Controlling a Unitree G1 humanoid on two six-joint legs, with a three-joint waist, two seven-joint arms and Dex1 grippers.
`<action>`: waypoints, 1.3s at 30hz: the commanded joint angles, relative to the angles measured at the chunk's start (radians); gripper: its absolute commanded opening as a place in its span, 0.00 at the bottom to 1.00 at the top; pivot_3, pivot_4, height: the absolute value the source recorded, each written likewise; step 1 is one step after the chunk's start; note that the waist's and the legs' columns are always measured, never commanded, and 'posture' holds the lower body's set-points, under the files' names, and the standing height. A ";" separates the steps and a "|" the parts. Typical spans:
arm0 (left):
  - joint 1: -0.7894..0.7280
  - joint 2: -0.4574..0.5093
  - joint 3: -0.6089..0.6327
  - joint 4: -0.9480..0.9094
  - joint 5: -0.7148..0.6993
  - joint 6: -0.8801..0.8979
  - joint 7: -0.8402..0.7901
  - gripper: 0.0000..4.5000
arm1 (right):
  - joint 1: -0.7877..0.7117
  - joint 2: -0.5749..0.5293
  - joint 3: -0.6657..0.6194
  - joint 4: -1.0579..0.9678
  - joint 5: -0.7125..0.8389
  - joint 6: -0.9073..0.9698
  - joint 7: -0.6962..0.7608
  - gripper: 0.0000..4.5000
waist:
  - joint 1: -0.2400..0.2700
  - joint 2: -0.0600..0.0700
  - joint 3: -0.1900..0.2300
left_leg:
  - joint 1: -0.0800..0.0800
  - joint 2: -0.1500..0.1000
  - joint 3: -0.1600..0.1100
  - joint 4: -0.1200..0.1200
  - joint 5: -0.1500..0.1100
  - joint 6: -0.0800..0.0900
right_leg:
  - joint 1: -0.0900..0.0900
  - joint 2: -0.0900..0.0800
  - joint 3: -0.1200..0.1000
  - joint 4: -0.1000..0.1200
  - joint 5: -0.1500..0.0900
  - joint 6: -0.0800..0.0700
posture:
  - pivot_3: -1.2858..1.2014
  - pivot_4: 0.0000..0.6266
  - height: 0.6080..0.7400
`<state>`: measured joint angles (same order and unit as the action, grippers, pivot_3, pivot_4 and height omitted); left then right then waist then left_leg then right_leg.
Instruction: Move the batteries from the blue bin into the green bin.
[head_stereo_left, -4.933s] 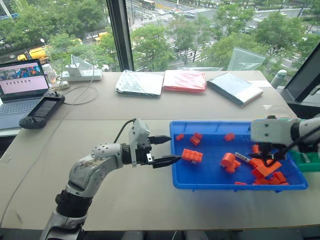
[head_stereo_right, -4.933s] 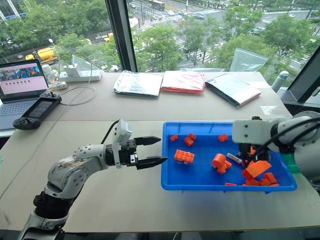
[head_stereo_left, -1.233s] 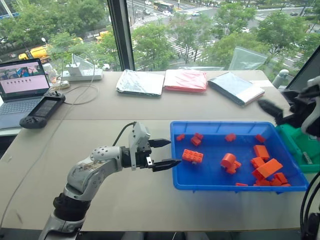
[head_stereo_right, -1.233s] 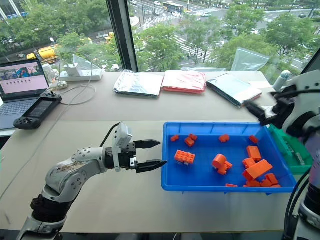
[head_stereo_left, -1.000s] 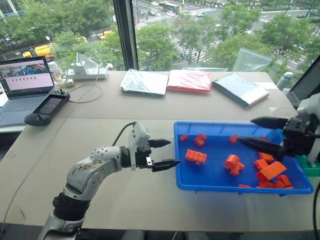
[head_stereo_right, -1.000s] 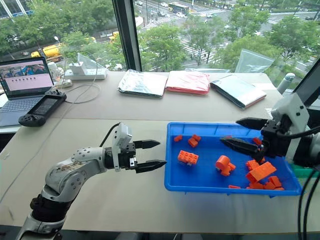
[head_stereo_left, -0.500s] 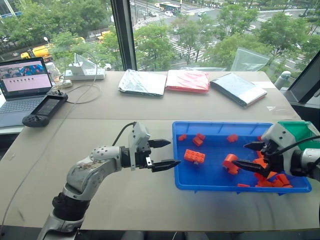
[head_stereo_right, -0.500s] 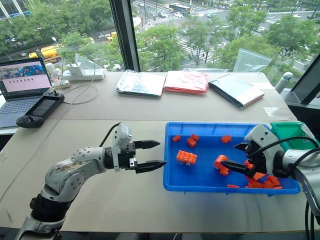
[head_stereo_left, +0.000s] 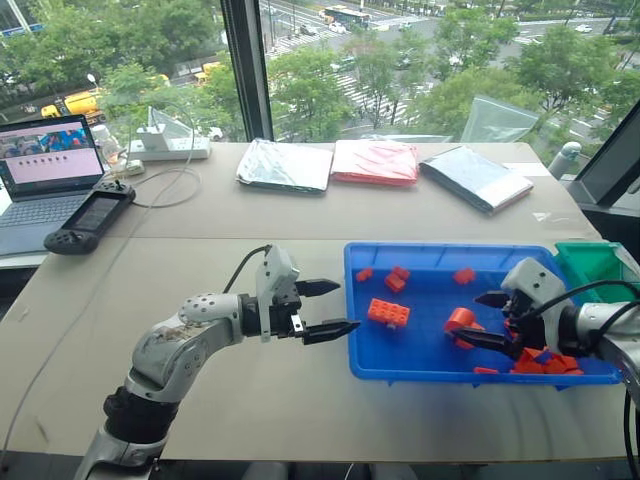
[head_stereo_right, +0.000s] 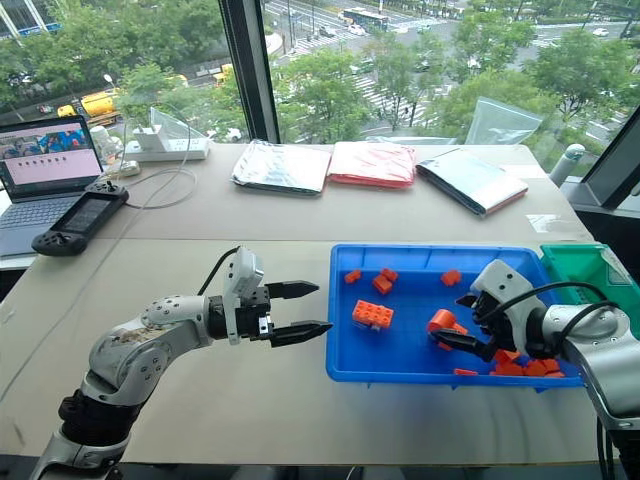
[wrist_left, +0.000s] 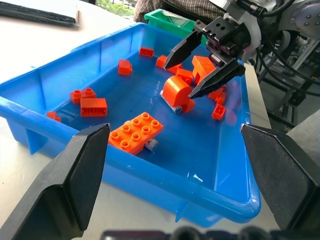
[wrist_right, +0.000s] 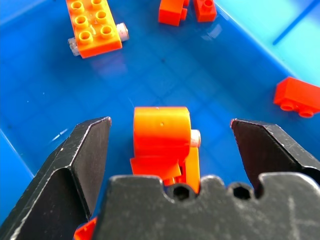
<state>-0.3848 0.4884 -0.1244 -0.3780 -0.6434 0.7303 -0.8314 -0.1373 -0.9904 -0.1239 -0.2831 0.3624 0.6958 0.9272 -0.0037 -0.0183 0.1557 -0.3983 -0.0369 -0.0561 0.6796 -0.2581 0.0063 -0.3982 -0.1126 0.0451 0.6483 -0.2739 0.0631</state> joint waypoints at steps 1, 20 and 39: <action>-0.001 0.007 0.018 -0.034 -0.014 -0.002 0.001 1.00 | -0.020 0.006 0.013 0.014 -0.020 -0.020 -0.010 0.99 | 0.001 0.000 0.000 | 0.000 0.000 0.000 0.000 0.000 0.000 | 0.000 0.000 0.000 0.000 0.000 0.000 | 0.52 0.24 1.00; 0.008 0.015 0.018 -0.046 -0.024 -0.001 0.018 1.00 | -0.049 0.045 -0.078 0.038 0.020 0.005 -0.050 0.32 | 0.001 0.000 0.000 | 0.000 0.000 0.000 0.000 0.000 0.000 | 0.000 0.000 0.000 0.000 0.000 0.000 | 0.52 0.24 1.00; 0.006 0.010 0.006 -0.044 -0.024 -0.001 0.018 1.00 | -0.096 0.016 -0.198 0.062 -0.034 0.058 -0.210 0.82 | -0.006 0.000 0.000 | -0.001 0.000 0.001 -0.001 0.000 0.000 | -0.002 0.000 0.001 0.001 0.000 0.000 | 0.52 0.24 1.00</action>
<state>-0.3737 0.4992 -0.1274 -0.3876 -0.6531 0.7310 -0.8091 -0.2110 -0.9722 -0.2636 -0.1495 0.2855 0.7692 0.6931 -0.0092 -0.0181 0.1555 -0.3992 -0.0368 -0.0550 0.6788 -0.2581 0.0063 -0.4006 -0.1126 0.0464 0.6494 -0.2738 0.0630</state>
